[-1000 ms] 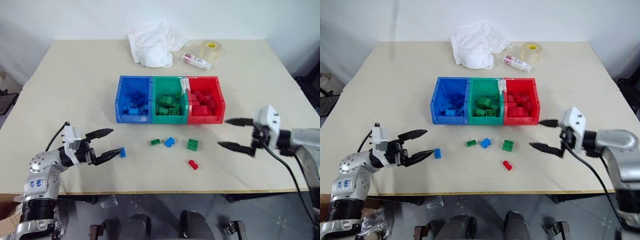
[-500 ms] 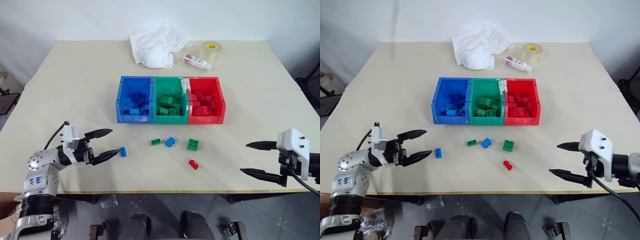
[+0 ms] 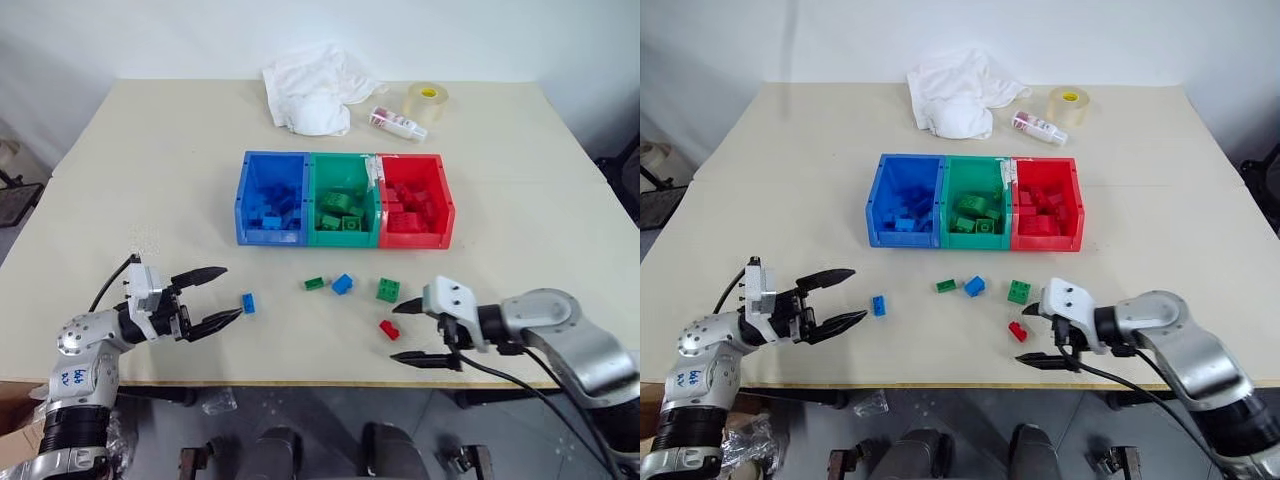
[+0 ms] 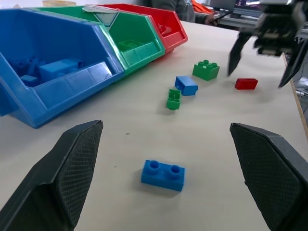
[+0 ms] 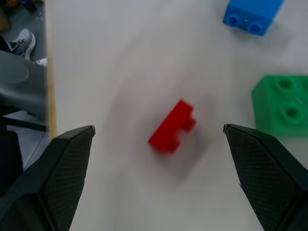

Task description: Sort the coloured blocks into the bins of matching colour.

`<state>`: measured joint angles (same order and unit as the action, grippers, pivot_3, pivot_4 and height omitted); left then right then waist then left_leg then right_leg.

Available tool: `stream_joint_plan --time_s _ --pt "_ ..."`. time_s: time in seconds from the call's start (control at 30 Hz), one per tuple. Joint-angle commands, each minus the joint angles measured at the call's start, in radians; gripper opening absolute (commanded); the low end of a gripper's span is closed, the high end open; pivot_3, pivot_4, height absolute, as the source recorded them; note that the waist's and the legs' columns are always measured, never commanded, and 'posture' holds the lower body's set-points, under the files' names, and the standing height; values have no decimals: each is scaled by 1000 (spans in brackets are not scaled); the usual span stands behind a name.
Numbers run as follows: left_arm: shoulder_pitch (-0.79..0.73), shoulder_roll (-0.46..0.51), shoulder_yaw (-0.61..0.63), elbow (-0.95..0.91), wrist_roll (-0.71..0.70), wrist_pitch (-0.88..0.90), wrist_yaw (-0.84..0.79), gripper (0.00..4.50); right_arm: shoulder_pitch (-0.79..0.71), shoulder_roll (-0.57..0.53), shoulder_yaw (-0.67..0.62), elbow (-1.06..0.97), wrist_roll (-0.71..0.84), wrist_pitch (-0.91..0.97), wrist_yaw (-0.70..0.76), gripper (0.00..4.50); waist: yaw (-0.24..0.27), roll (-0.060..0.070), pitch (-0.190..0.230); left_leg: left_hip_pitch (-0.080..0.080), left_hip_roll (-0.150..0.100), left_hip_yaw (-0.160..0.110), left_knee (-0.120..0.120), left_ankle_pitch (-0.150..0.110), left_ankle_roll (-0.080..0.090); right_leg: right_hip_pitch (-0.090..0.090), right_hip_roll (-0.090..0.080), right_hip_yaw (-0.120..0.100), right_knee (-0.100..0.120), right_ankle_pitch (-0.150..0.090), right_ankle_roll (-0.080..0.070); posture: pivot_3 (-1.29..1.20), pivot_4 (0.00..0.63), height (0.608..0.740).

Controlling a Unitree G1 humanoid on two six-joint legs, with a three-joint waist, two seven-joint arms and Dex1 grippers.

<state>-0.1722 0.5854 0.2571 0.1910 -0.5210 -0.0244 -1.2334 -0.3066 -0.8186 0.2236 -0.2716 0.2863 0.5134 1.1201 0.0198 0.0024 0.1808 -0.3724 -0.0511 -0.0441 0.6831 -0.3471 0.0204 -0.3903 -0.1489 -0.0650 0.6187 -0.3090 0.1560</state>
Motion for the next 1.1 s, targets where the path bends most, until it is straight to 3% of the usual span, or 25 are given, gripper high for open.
stream_joint_plan --time_s 0.03,0.33,0.47,0.7,0.9,1.0,1.1 --pt "30 -4 22 -61 -28 2 21 4500 -37 29 53 41 -49 -52 10 4092 -2 0 0 0 0 0 0 0 0 0 0 0 0 0 0 0 150 740" --pt "40 -7 20 -76 -33 5 38 4500 -26 26 31 31 -45 -62 24 1030 -3 -1 0 0 0 0 0 0 0 0 0 0 1 0 0 0 150 740" --pt "15 -13 7 -56 -26 1 36 4500 -12 21 -12 -3 -22 -53 17 7 -2 -1 0 0 0 0 0 0 0 0 0 0 1 0 0 0 150 740" --pt "-43 -25 -9 -3 -13 -11 20 4500 -91 25 -160 -47 87 38 -27 26 -1 -1 0 0 0 0 0 0 0 0 0 0 1 0 0 0 150 740" --pt "-61 -31 -15 18 -11 -21 14 4500 -97 -20 -213 -47 111 52 -19 26 -1 -1 0 0 0 -1 -1 0 0 0 0 -1 1 0 0 0 150 740" --pt "-63 -31 -16 22 -12 -22 14 4500 -122 -15 -228 -13 99 29 -34 26 -1 -1 0 0 -1 0 -1 0 0 0 0 -1 1 0 0 0 150 740" --pt "-66 -33 -19 26 -10 -23 14 4500 -240 14 -219 125 58 -36 -56 26 -5 -1 0 0 -1 1 0 0 0 0 0 0 1 0 0 0 150 740"
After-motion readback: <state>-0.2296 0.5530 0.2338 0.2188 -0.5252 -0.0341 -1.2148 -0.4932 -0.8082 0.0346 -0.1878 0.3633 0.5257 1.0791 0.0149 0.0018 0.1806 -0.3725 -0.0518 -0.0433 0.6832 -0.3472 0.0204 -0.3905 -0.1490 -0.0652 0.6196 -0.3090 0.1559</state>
